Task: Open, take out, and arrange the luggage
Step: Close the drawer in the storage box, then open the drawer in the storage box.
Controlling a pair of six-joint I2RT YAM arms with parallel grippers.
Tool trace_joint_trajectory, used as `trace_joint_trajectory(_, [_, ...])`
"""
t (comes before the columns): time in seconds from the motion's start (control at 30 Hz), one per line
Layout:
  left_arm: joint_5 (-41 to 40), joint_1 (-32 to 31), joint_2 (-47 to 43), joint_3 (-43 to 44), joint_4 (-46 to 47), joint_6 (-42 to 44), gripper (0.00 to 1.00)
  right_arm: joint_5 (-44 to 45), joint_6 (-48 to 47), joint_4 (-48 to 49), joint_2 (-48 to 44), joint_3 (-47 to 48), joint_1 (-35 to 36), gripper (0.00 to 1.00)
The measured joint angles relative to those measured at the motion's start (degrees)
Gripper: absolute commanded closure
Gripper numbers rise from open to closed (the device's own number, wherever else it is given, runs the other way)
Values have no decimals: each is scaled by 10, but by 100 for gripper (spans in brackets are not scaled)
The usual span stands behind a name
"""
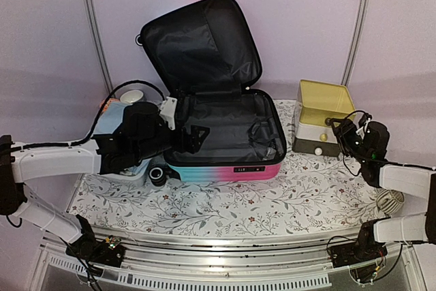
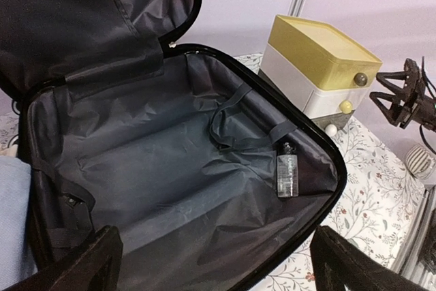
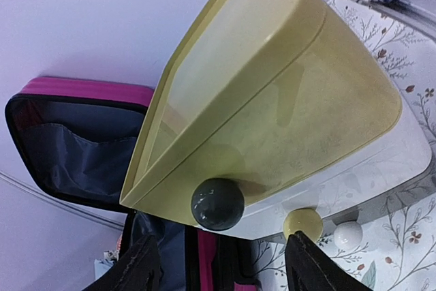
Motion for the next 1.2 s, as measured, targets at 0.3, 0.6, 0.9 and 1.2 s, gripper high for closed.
trace_joint_trajectory(0.3, [33, 0, 0, -4, 0, -7, 2, -55, 65, -19, 100, 68, -5, 50])
trace_joint_trajectory(0.6, [42, 1, 0, -5, -18, -6, 2, -68, 121, -5, 125, 88, -11, 74])
trace_joint_trajectory(0.9, [54, 2, 0, -7, -12, -9, 2, -70, 150, 2, 99, 61, -11, 78])
trace_joint_trajectory(1.2, [91, 2, 70, 23, -7, 1, 3, -83, 161, -13, -22, -29, -11, 74])
